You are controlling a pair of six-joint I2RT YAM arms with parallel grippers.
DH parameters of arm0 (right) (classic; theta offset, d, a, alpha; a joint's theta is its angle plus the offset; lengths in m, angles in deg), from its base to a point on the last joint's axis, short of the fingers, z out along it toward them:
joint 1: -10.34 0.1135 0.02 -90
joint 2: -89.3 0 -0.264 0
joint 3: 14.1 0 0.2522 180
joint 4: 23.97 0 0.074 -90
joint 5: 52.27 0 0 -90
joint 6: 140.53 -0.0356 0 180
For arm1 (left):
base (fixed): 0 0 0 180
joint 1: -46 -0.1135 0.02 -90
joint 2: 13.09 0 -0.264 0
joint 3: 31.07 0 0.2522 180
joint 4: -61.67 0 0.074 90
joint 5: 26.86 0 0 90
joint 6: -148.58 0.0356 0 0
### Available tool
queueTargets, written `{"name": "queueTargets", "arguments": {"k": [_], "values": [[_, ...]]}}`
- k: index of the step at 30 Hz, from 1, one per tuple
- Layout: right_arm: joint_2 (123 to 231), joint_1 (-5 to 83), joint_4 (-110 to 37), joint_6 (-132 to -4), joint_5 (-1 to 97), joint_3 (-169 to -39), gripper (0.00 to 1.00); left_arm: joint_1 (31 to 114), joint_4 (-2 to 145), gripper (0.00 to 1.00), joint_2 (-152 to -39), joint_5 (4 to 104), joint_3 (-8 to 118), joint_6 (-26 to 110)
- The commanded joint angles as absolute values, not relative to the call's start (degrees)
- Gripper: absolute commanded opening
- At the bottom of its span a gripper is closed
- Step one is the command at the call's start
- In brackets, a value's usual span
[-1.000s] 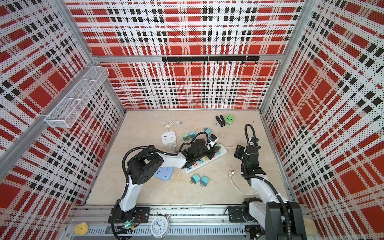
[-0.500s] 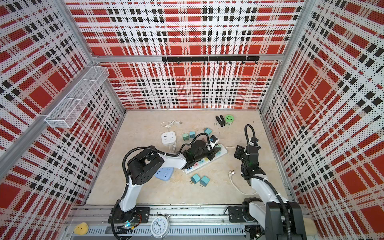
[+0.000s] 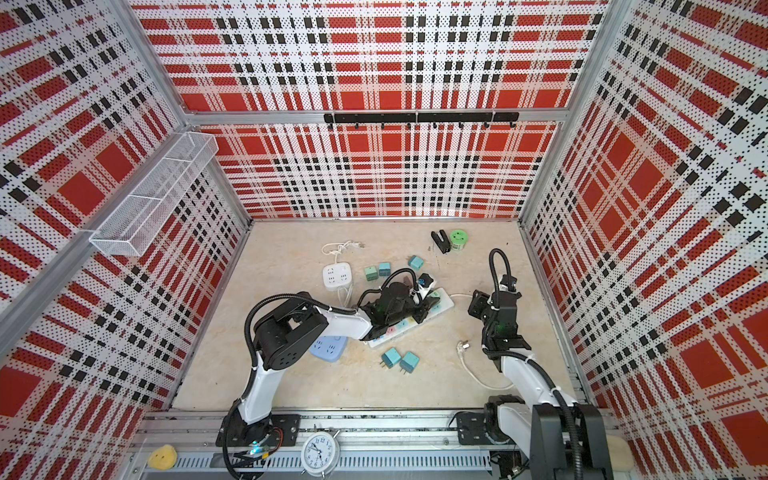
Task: Insert the plug
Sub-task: 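Lower the green adapter with left gripper into a socket on the strip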
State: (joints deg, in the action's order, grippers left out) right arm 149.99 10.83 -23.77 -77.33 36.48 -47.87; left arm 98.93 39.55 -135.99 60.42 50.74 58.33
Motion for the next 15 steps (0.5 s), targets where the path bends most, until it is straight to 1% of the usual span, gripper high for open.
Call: {"name": "queueTargets", "arguments": {"k": [1, 9, 15], "values": [[149.9, 10.5, -21.2, -77.9, 37.0, -47.4, 0.42, 99.3, 43.4, 0.0, -134.8, 61.2, 49.1, 58.9], [149.9, 10.5, -21.2, -77.8, 37.0, -47.3, 0.42, 99.1, 44.2, 0.0, -137.0, 59.6, 50.6, 58.0], [150.0, 10.5, -21.0, -77.8, 37.1, -47.4, 0.42, 99.6, 45.2, 0.0, -138.8, 60.3, 50.4, 58.5]]}}
